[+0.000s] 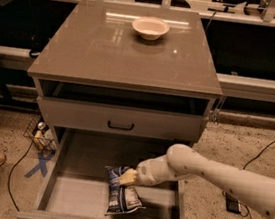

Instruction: Pick blue chip bag from middle drawer and place on counter

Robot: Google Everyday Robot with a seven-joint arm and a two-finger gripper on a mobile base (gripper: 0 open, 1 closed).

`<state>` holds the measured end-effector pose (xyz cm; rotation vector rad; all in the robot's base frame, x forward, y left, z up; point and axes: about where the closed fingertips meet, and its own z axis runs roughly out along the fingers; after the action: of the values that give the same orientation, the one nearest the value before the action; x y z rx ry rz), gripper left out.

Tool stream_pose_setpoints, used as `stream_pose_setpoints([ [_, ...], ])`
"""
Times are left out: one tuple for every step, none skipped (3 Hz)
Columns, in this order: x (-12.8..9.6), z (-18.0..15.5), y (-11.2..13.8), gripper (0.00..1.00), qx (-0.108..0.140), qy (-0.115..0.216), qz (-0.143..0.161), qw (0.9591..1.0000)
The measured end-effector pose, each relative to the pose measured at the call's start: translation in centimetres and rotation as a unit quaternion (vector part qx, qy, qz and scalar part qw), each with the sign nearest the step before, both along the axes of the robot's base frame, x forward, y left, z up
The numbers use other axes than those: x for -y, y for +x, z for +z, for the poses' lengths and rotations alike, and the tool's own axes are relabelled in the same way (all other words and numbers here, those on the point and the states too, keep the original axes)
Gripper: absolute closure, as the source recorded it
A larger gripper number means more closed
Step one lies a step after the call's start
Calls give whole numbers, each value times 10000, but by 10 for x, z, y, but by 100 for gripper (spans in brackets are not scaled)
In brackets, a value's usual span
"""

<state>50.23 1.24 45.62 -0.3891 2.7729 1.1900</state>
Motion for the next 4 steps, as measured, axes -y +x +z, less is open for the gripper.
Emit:
stream_pose_setpoints([
  [57, 41, -1, 100, 521, 264, -227, 9980],
  [82, 45, -4, 100, 612, 269, -400, 9970],
  [81, 45, -4, 100, 610, 270, -397, 9970],
  [100, 64, -5, 100, 845, 253, -597, 9943],
])
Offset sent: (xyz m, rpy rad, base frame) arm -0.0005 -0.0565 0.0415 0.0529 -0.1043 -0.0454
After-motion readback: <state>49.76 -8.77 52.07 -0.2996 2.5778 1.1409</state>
